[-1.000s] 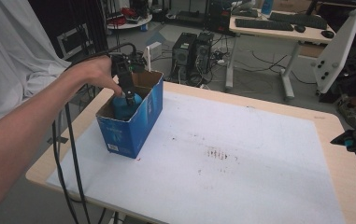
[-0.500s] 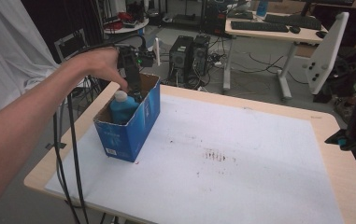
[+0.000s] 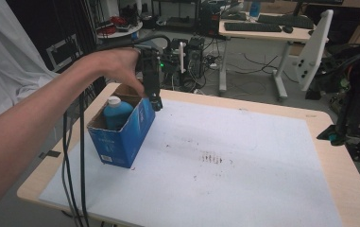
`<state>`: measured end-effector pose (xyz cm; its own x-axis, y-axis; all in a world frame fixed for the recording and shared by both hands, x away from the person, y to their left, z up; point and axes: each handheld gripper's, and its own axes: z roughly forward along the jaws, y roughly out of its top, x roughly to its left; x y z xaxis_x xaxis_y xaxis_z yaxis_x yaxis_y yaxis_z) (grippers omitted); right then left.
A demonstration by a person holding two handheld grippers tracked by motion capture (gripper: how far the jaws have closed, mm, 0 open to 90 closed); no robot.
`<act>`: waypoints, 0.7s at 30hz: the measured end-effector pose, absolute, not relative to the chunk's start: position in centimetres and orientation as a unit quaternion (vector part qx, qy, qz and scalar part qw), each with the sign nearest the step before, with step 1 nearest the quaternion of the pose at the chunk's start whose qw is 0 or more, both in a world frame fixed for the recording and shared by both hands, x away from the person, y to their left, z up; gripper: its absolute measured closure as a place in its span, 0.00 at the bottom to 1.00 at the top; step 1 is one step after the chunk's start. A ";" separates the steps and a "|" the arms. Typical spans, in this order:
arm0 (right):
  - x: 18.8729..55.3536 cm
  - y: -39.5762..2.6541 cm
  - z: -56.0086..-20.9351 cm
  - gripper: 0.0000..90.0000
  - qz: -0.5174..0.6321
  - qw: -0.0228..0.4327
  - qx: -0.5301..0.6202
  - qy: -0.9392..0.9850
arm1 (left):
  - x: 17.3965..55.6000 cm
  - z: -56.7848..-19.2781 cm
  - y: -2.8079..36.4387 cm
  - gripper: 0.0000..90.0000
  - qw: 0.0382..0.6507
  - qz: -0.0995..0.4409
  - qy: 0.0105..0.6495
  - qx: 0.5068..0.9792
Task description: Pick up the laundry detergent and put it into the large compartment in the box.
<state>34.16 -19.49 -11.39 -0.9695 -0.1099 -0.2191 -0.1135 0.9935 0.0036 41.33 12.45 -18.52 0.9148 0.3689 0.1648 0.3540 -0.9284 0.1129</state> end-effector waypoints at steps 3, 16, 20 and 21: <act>34.1 -19.4 -11.4 0.13 0.008 0.110 -0.057 0.992 | 41.1 -18.8 11.3 0.19 0.037 0.085 0.166 0.982; 34.0 -19.1 -11.4 0.13 0.015 0.113 -0.058 0.992 | 40.4 -20.7 7.2 0.18 0.029 0.079 0.100 0.991; 34.0 -19.0 -11.4 0.13 0.023 0.109 -0.057 0.992 | 40.0 -21.8 6.0 0.18 0.034 0.077 0.082 0.993; 34.1 -18.8 -11.5 0.13 0.024 0.111 -0.057 0.992 | 40.0 -22.1 5.7 0.18 0.035 0.074 0.079 0.994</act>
<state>34.06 -18.82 -11.53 -0.9687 -0.1084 -0.2233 -0.1193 0.9922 0.0355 40.01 5.74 -22.11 0.9766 0.1614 0.1423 0.1509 -0.9852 0.0814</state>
